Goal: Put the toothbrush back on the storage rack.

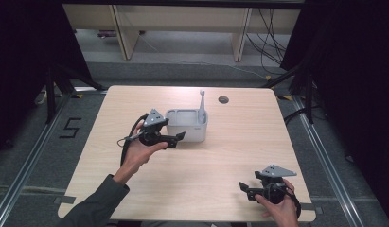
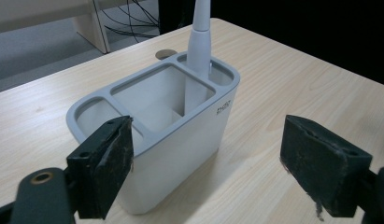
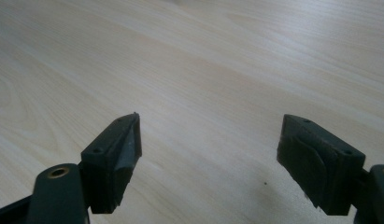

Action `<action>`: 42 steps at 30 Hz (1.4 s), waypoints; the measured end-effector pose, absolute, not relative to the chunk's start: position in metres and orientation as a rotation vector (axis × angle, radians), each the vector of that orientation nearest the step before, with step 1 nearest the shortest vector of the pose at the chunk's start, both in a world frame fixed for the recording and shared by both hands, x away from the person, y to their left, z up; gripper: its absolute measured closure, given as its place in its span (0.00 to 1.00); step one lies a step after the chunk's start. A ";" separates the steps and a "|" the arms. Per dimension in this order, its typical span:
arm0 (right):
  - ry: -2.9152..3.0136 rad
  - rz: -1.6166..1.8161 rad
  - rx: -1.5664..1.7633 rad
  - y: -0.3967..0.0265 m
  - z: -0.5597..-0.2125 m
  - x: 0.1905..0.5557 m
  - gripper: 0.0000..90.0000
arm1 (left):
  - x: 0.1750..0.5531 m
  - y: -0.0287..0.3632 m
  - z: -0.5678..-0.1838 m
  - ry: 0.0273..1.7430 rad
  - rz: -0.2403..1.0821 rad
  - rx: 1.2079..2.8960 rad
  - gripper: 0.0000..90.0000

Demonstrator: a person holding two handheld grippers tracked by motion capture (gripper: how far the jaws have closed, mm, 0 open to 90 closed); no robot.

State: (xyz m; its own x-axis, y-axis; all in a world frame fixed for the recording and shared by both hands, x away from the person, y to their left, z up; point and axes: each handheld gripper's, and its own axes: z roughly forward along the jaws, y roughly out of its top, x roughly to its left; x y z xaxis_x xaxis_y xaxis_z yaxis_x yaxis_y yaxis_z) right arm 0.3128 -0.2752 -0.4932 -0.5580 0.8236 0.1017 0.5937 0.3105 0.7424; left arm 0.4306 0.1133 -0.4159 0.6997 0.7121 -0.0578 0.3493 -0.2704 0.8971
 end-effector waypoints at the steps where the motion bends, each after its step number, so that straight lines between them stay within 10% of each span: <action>1: 2.286 1.097 1.280 -0.275 -0.493 0.313 0.25 | 0.429 0.115 -0.417 0.824 0.442 1.881 0.19; 42: 2.278 1.108 1.327 -0.274 -0.494 0.312 0.25 | 0.368 0.156 -0.420 0.744 0.461 1.930 0.17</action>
